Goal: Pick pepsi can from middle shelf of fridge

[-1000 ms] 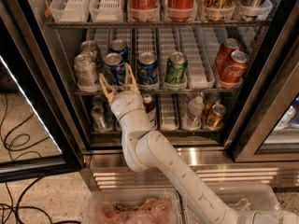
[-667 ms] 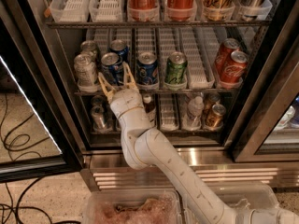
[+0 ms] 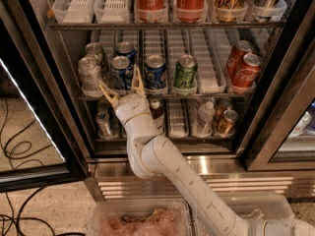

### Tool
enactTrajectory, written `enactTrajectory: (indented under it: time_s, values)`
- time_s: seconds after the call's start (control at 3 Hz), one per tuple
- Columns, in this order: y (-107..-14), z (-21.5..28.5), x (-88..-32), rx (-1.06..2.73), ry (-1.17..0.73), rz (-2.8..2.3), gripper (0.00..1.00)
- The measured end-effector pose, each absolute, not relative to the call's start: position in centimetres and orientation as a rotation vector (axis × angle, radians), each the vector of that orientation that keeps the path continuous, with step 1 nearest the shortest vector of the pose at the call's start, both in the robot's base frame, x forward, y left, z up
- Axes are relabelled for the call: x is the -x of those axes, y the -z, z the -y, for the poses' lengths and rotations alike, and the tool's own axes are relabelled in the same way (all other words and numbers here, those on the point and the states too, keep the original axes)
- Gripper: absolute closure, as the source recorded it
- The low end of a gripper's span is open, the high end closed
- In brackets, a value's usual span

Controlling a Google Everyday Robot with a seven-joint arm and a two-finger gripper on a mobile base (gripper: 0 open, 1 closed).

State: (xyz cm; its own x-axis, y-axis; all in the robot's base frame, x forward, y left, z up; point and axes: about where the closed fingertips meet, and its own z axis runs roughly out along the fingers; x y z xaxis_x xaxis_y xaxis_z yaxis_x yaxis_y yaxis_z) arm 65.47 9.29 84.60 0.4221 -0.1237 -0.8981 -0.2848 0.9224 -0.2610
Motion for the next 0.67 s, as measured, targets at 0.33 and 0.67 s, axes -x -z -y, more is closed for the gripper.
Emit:
enactTrajectory:
  time_s: [0.33, 0.67]
  values:
    - [-84.60, -9.29, -65.47, 0.406, -0.104, -1.139, 0.34]
    - [-84.60, -9.29, -65.47, 0.406, -0.104, -1.139, 0.34]
